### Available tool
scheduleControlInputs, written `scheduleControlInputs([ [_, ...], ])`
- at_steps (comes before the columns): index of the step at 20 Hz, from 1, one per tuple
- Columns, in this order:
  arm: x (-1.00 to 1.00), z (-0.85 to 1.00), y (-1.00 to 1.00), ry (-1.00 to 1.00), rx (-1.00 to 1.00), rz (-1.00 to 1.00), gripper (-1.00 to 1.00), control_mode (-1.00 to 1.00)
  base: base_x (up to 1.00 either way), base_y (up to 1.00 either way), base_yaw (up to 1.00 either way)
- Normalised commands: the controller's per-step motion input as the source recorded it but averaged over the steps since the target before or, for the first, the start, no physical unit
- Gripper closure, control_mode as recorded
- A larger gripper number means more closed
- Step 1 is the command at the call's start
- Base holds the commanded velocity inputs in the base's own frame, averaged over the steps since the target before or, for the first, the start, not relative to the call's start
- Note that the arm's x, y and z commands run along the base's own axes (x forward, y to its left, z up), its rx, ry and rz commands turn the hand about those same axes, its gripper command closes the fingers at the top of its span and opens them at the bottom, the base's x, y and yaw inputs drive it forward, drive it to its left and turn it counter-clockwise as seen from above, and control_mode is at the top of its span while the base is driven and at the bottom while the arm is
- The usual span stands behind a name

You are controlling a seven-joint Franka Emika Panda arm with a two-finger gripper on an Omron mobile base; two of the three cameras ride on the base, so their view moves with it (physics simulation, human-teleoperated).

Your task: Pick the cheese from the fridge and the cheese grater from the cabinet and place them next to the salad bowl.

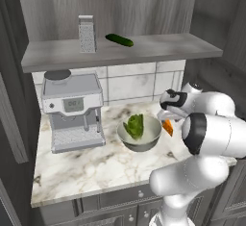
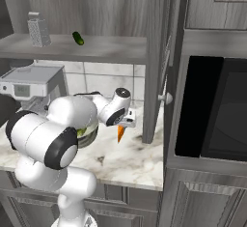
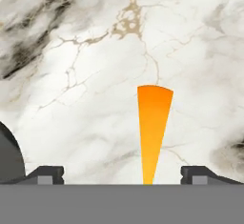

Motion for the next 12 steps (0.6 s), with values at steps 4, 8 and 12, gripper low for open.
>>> scheduleControlInputs([
  [4, -0.20, 0.51, 0.13, -0.02, 0.00, -0.01, -1.00, -1.00, 0.00, 0.00, 0.00],
  [8, -0.20, 0.45, 0.01, -0.02, -0.02, -0.04, -1.00, -1.00, 0.00, 0.00, 0.00],
  [12, -0.25, 0.53, 0.15, -0.06, -0.01, -0.03, -1.00, -1.00, 0.00, 0.00, 0.00],
])
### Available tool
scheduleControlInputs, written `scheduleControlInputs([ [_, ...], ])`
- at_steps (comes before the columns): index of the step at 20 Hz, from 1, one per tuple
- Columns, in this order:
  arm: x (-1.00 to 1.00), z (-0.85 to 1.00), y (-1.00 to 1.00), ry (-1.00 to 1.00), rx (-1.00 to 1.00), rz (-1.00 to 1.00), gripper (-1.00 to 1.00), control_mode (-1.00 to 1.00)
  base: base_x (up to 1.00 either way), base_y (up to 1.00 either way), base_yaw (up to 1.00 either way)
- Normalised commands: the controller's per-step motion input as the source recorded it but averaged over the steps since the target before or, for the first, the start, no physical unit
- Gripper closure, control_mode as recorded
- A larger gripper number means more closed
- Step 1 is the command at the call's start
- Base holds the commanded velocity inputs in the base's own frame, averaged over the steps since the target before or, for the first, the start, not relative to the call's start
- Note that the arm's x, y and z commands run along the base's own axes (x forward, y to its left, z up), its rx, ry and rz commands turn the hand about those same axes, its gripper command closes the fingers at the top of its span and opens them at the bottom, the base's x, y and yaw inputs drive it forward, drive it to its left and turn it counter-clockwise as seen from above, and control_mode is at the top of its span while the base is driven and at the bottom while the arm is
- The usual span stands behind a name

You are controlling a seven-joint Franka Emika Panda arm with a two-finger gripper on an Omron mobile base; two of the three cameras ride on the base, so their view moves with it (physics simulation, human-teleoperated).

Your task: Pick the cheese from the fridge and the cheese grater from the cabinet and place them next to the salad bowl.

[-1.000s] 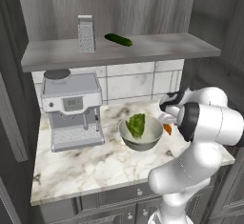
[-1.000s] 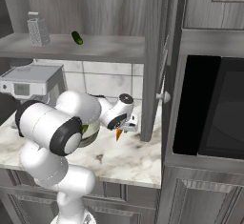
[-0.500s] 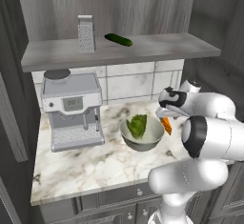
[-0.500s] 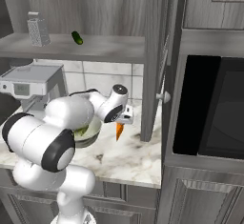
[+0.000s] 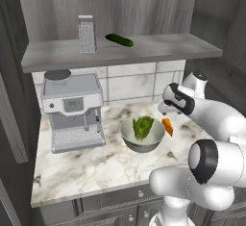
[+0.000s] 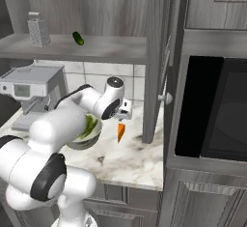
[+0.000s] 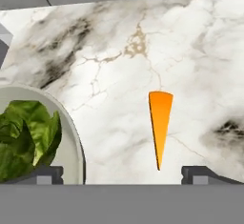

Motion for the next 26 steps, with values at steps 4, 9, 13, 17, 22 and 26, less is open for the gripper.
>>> scheduleControlInputs([
  [4, -0.30, 0.66, 0.27, -0.07, 0.00, -0.02, -1.00, -1.00, 0.00, 0.00, 0.00],
  [9, -0.26, 0.66, 0.30, -0.05, 0.00, -0.02, -1.00, -1.00, 0.00, 0.00, 0.00],
  [13, -0.22, 0.65, 0.33, -0.03, 0.00, -0.01, -1.00, -1.00, 0.00, 0.00, 0.00],
  [17, -0.16, 0.68, 0.37, -0.03, 0.00, -0.01, -1.00, -1.00, 0.00, 0.00, 0.00],
  [22, -0.12, 0.65, 0.40, -0.04, 0.00, -0.01, -1.00, -1.00, 0.00, 0.00, 0.00],
  [26, -0.06, 0.54, 0.36, -0.12, 0.00, -0.03, -1.00, -1.00, 0.00, 0.00, 0.00],
])
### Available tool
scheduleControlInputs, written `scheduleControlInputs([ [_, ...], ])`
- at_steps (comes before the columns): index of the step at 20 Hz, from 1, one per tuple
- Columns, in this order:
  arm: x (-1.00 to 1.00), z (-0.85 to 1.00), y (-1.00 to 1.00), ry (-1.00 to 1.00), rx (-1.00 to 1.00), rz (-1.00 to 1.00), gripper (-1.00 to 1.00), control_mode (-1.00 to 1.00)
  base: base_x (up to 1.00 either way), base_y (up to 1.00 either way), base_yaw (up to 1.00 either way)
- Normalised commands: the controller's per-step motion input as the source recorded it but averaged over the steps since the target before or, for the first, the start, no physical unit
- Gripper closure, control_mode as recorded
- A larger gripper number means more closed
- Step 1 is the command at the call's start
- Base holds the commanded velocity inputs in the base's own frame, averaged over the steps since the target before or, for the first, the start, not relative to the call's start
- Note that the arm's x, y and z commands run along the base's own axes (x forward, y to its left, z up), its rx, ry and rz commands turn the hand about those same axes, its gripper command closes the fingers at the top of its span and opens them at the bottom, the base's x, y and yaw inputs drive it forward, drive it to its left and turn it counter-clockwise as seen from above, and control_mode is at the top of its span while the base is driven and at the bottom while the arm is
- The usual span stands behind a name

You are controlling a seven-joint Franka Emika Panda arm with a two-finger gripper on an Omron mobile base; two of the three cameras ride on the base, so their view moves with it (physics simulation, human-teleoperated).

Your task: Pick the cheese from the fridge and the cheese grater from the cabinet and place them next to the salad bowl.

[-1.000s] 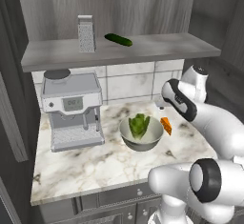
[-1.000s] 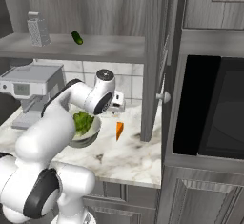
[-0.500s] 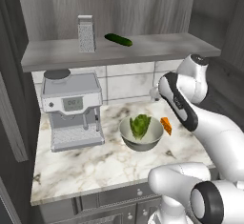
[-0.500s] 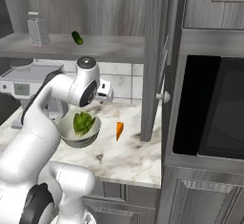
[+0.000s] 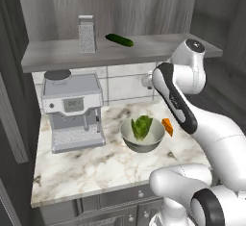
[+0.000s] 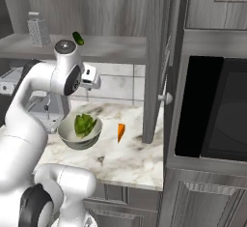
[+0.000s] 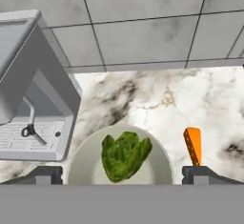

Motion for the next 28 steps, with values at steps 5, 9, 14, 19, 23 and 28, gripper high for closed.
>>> scheduleControlInputs([
  [5, -0.04, 0.52, 0.32, -0.14, 0.00, 0.00, -1.00, -1.00, 0.00, 0.00, 0.00],
  [9, -0.03, 0.49, 0.30, -0.16, 0.00, 0.00, -1.00, -1.00, 0.00, 0.00, 0.00],
  [14, -0.06, 0.35, 0.24, -0.16, 0.00, 0.00, -1.00, -1.00, 0.00, 0.00, 0.00],
  [19, -0.04, 0.34, 0.16, -0.14, 0.00, 0.00, -1.00, -1.00, 0.00, 0.00, 0.00],
  [23, 0.00, 0.34, 0.16, -0.13, 0.00, 0.00, -1.00, -1.00, 0.00, 0.00, 0.00],
  [28, 0.00, 0.35, 0.15, -0.17, 0.00, 0.00, -1.00, -1.00, 0.00, 0.00, 0.00],
])
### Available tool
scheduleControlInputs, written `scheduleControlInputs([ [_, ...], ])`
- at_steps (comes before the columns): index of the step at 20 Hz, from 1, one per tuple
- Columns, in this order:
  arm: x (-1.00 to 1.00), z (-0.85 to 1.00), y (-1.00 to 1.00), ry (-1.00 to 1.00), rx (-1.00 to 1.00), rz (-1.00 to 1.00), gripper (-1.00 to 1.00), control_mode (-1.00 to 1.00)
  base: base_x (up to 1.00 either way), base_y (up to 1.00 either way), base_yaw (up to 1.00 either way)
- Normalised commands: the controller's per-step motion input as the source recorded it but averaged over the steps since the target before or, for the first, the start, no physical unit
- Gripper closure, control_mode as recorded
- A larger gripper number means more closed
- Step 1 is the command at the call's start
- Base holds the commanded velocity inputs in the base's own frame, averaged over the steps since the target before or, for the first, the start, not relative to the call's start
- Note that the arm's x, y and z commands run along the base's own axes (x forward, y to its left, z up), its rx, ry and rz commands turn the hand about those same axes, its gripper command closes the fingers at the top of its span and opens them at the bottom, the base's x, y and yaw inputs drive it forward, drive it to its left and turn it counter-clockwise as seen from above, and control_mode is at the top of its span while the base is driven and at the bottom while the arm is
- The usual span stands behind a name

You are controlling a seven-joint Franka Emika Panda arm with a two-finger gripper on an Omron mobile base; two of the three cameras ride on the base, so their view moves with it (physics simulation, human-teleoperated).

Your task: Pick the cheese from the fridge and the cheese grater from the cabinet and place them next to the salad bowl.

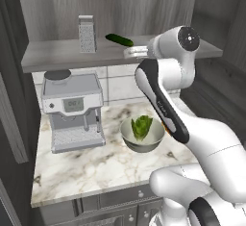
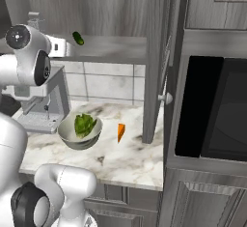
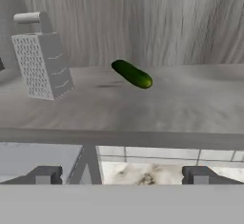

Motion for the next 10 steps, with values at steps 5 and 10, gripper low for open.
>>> scheduleControlInputs([
  [5, 0.02, 0.31, 0.15, -0.19, 0.00, 0.00, -1.00, -1.00, 0.00, 0.00, 0.00],
  [10, 0.01, 0.21, 0.13, -0.22, 0.01, 0.11, -1.00, -1.00, 0.00, 0.00, 0.00],
])
